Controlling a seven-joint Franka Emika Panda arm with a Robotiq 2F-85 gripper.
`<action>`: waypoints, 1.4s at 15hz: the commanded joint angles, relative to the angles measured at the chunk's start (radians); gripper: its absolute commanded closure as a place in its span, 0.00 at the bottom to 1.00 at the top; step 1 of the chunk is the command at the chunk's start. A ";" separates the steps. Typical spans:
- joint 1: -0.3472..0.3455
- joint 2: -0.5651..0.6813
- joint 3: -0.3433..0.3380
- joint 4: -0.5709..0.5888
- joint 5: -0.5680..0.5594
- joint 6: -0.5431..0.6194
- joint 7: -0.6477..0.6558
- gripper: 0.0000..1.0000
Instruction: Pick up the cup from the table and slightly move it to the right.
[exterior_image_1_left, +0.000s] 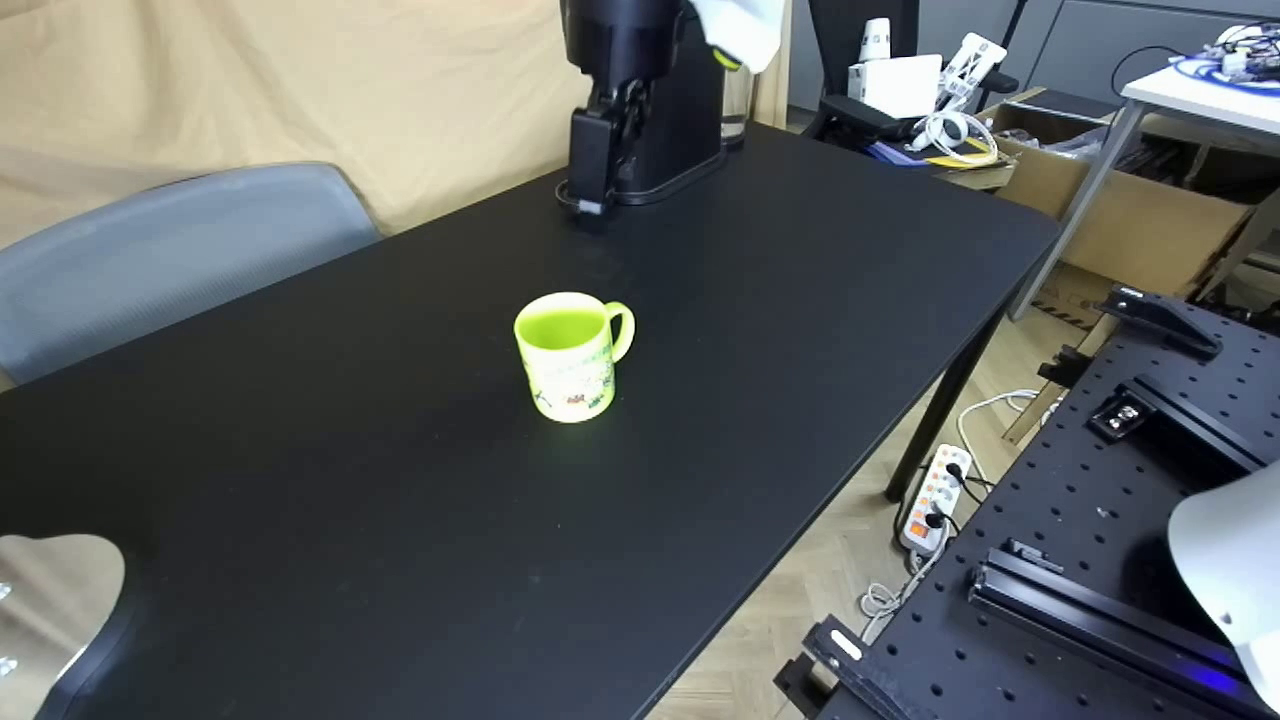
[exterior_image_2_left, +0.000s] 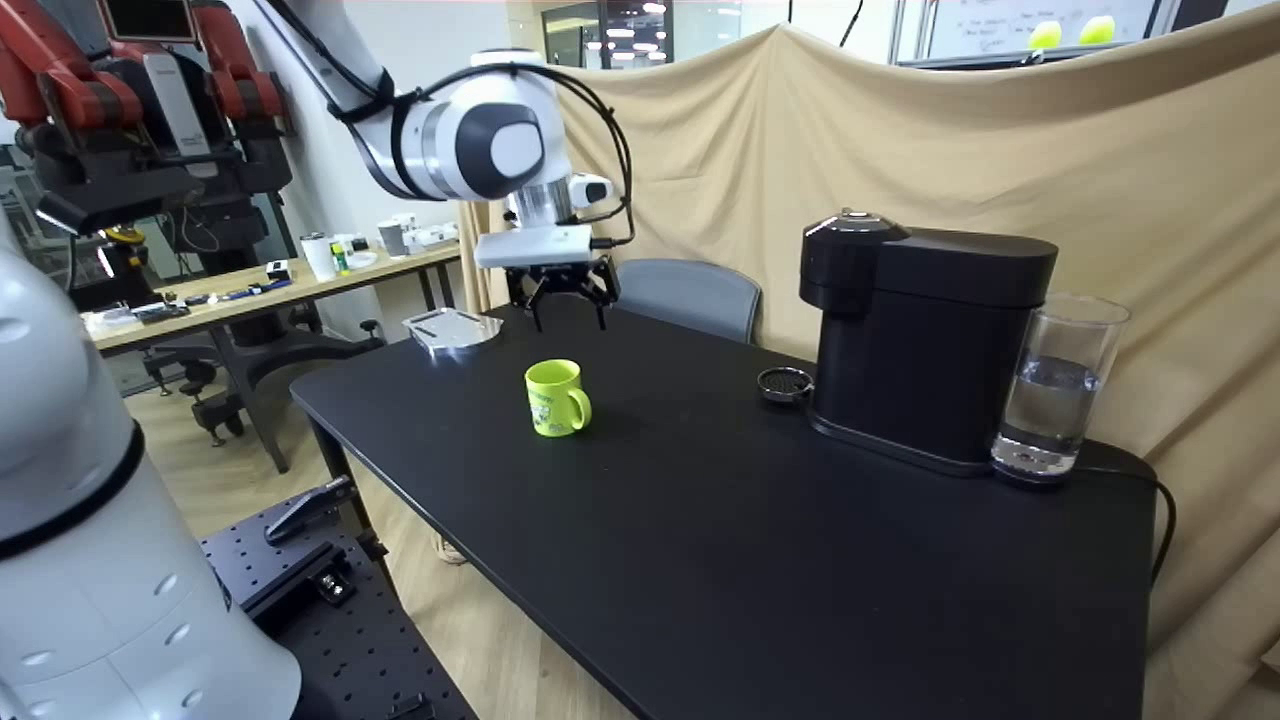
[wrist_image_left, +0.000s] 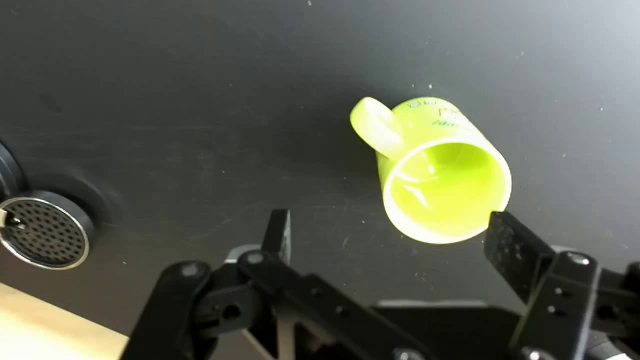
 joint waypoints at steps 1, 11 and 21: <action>-0.037 0.190 0.084 0.142 0.118 0.063 -0.132 0.00; -0.157 0.439 0.184 0.385 0.054 -0.050 -0.212 0.00; -0.161 0.433 0.192 0.385 0.020 -0.077 -0.226 0.00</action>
